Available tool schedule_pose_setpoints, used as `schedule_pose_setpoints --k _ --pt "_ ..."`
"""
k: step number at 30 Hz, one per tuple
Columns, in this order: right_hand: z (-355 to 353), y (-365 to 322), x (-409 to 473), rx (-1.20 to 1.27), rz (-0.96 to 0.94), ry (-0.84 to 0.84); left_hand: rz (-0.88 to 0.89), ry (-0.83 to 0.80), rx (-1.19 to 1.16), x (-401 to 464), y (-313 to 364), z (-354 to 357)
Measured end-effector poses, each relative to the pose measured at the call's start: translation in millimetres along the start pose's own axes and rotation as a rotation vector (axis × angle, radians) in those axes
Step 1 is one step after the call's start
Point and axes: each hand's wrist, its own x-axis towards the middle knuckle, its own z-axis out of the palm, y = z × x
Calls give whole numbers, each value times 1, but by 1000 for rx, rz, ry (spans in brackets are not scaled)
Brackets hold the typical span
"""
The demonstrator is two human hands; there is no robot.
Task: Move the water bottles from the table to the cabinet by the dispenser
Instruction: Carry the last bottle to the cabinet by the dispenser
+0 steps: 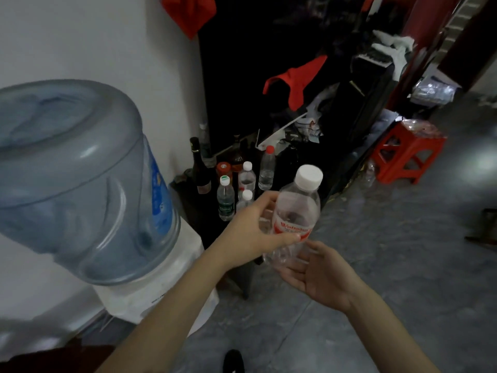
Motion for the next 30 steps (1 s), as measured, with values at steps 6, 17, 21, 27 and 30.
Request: schedule_pose_setpoints --k 6,17,21,27,30 --pt "-9 -31 40 101 -36 46 -3 -67 -13 66 -11 -8" --pt "-42 -127 139 83 20 56 -71 -60 -55 186 -43 -18" --pt "-50 -154 185 59 84 52 -132 -42 -28 226 -63 -24" --pt "-58 -170 246 0 189 60 -209 -42 -7 259 -94 -31" --pt "-60 -168 272 -16 240 72 -234 -47 10 265 -111 -35"
